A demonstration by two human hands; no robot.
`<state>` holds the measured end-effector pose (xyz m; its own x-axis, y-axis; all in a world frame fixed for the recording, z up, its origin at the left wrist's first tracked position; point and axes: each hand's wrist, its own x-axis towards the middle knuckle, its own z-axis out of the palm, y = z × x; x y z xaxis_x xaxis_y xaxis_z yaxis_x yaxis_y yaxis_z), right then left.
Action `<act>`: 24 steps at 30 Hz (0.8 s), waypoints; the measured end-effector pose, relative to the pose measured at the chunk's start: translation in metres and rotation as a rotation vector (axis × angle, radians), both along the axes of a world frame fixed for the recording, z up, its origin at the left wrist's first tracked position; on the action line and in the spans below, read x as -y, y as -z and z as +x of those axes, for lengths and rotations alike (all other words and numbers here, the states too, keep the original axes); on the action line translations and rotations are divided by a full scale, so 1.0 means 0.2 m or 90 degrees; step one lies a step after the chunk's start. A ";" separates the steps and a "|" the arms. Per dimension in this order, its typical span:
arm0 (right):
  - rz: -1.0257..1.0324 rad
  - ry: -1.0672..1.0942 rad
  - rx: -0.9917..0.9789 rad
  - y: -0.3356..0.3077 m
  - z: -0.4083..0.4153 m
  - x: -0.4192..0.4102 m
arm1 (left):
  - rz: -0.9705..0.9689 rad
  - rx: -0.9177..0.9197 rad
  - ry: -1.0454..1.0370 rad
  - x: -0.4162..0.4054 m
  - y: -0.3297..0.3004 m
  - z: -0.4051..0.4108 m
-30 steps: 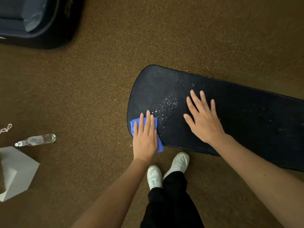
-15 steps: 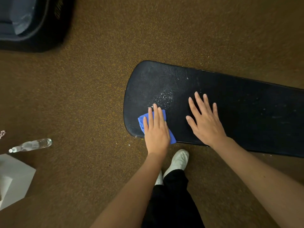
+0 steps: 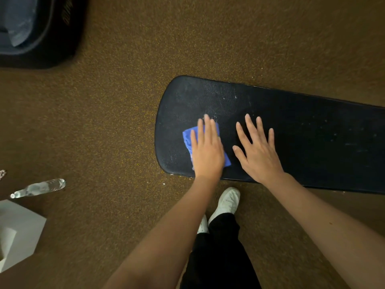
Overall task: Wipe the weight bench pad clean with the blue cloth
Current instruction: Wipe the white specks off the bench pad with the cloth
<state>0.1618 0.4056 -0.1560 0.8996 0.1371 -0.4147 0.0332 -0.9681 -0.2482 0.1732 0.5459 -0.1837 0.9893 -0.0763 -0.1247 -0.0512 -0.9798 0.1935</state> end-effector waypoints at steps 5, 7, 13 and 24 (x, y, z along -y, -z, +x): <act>0.008 -0.012 -0.003 -0.01 0.00 0.02 | 0.042 -0.009 0.016 -0.13 0.01 -0.23; 0.003 -0.018 -0.003 -0.01 0.00 0.02 | 0.057 -0.014 -0.054 -0.23 0.03 -0.28; -0.006 -0.014 0.001 0.00 0.00 0.02 | -0.150 0.029 -0.438 -0.26 0.01 -0.16; 0.018 -0.033 0.001 0.00 -0.01 0.06 | -0.228 0.096 -0.590 -0.11 0.05 -0.22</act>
<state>0.1597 0.3946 -0.1557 0.8919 0.1951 -0.4079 0.0834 -0.9576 -0.2756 0.1283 0.5684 -0.1936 0.6805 0.7238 -0.1142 0.6548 -0.5306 0.5383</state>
